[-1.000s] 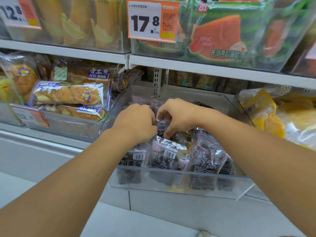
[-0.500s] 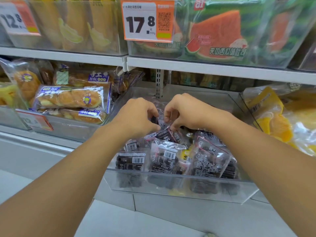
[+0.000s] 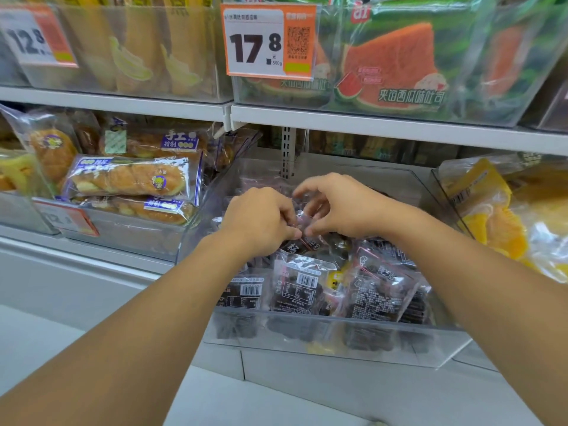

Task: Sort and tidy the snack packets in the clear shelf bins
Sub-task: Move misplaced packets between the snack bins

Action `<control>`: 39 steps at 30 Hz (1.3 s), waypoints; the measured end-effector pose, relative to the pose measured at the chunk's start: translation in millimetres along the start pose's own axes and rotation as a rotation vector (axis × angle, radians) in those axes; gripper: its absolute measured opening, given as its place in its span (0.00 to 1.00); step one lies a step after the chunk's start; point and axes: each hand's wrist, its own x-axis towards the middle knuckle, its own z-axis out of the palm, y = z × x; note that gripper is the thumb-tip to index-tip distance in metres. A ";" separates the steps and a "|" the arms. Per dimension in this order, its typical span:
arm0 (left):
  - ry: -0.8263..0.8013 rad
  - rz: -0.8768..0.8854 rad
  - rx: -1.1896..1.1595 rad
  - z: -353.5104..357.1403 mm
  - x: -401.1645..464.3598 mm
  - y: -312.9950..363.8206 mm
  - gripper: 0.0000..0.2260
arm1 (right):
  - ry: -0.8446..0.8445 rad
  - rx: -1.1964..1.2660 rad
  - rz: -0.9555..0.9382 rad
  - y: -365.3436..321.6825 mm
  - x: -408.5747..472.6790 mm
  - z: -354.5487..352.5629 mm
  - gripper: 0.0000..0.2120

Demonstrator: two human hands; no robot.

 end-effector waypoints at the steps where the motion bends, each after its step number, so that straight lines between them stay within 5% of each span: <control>1: 0.006 -0.008 -0.048 -0.6 -0.7 -2.4 0.07 | -0.069 -0.063 0.021 0.2 -0.2 -2.6 0.33; 4: 0.036 -0.033 -0.203 -3.1 -3.2 -8.4 0.08 | -0.170 -0.230 0.066 -1.6 0.9 -0.3 0.22; 12: 0.091 -0.097 -0.296 -9.1 -10.5 -9.5 0.07 | 0.010 -0.356 0.022 -0.1 13.1 8.0 0.07; 17: 0.020 -0.117 0.032 -6.3 -11.2 -0.6 0.12 | -0.054 -0.471 0.033 -3.0 12.9 12.9 0.07; 20: 0.029 -0.135 0.025 -6.2 -8.8 3.8 0.11 | -0.185 -0.447 0.094 -12.0 11.0 16.2 0.16; 23: 0.038 -0.116 0.034 -5.5 -8.9 3.4 0.13 | -0.142 -0.510 0.087 -16.8 11.4 21.7 0.21; 27: 0.135 -0.040 0.253 -7.5 -12.6 -2.8 0.34 | -0.035 -0.316 0.063 -15.2 13.1 19.6 0.20; 29: 0.048 0.000 0.251 -8.9 -12.9 -10.0 0.38 | 0.034 -0.285 0.043 -16.9 13.4 20.6 0.17; 32: -0.094 -0.031 0.105 -8.3 -13.9 -17.8 0.34 | -0.018 -0.424 0.072 -19.8 14.7 26.3 0.19; 37: 0.085 0.027 -0.001 -8.5 -16.6 -18.1 0.23 | 0.269 -0.506 0.022 -30.8 -2.4 10.1 0.09; 39: 0.196 0.030 -0.051 -11.8 -18.5 -17.5 0.13 | 0.206 -0.391 -0.008 -38.7 -20.0 -7.0 0.11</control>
